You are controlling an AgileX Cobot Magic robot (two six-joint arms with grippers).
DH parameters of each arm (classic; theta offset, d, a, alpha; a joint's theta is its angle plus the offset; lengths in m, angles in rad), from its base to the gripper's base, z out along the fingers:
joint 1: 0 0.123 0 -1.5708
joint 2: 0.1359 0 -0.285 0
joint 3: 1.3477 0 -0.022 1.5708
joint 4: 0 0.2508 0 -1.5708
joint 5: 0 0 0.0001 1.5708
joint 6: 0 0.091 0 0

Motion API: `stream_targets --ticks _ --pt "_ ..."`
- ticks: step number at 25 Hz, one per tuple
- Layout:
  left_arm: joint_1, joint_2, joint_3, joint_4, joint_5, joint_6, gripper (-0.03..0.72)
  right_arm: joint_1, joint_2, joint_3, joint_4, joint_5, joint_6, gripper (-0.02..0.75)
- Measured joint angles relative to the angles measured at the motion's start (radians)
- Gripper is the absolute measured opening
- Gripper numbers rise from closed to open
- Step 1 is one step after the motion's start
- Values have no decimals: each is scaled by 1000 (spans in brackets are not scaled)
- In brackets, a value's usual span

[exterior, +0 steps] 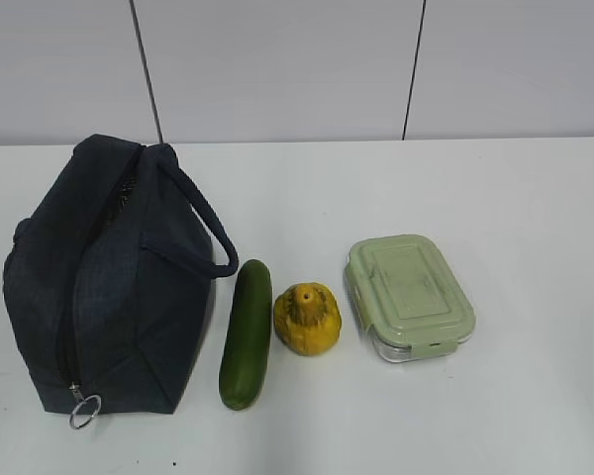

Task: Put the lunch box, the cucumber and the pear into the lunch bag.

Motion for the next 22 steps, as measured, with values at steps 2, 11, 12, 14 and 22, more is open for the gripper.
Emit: stream_targets --ticks 2,11,12,14,22 --pt "0 0 0 0 0 0 238 0 66 -10 4 -60 13 483" --pt "0 0 0 0 0 0 238 0 452 -65 130 -324 53 550" --pt "0 0 0 0 0 0 238 0 496 -78 146 -346 54 550" --pt "0 0 0 0 0 0 238 0 606 -120 171 -387 55 550" --pt "0 0 0 0 0 0 238 0 1055 -394 385 -365 -131 510"
